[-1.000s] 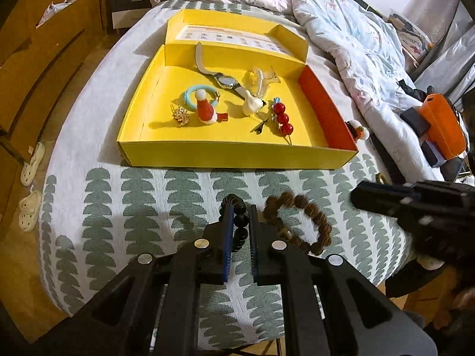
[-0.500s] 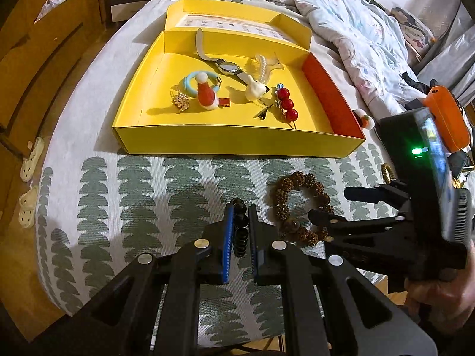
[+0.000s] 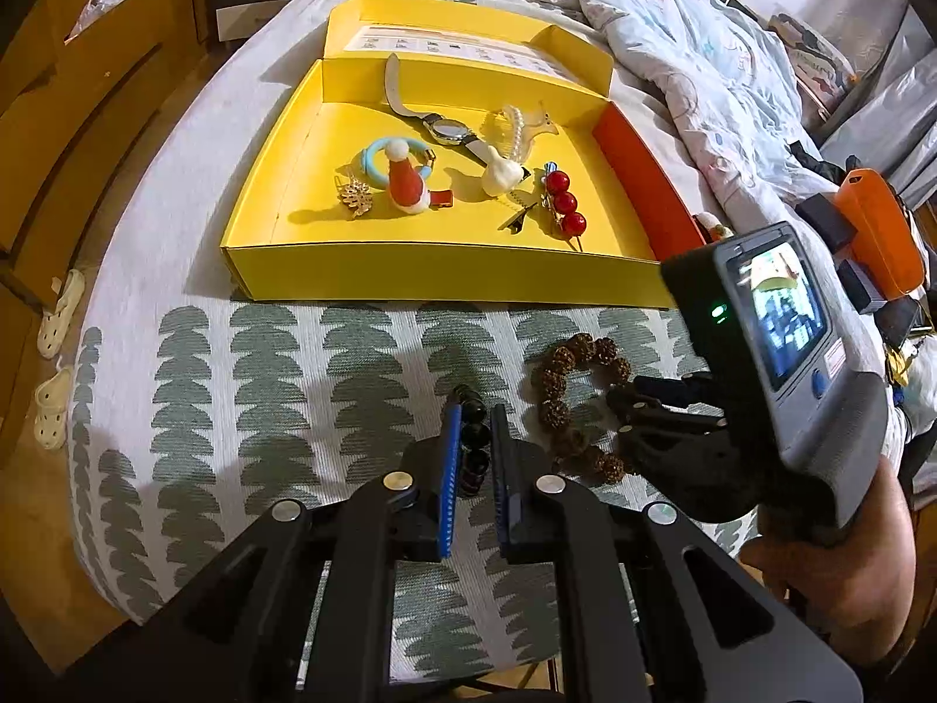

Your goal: Organize jewelry

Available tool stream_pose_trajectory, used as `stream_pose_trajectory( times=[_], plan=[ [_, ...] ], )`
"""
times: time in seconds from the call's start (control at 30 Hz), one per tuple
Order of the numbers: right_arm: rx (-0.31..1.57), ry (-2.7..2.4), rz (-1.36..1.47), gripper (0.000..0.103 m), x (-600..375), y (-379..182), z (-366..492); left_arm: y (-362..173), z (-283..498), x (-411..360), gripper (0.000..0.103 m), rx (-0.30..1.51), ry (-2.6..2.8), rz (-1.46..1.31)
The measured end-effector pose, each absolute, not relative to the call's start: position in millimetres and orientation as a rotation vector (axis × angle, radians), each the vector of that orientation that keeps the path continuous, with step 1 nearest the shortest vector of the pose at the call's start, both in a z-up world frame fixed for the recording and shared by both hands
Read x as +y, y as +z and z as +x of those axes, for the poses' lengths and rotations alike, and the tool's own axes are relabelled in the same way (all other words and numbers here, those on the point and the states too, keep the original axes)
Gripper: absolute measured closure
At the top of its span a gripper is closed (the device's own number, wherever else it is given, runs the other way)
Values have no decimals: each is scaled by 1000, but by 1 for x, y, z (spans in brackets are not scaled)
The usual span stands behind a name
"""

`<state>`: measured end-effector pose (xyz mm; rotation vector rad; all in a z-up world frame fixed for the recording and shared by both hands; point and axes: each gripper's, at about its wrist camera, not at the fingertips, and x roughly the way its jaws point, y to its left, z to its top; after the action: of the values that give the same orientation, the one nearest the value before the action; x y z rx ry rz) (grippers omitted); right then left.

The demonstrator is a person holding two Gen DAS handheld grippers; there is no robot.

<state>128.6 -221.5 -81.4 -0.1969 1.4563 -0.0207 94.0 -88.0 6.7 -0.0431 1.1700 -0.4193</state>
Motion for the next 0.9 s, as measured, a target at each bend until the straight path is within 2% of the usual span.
stream_pose_trajectory(
  times=[0.2,0.43,0.9],
  plan=[
    [1465,-35,-223,82,-216,-92,128,8,93,-86,93,1169,-423,-44],
    [1443,-12,-162,83,-219,-79,128,13,91,-85,93,1161,-426,-59],
    [1183,198,59,83,-228,43,111,38,104,-67,93,1118,-433,-118]
  ],
)
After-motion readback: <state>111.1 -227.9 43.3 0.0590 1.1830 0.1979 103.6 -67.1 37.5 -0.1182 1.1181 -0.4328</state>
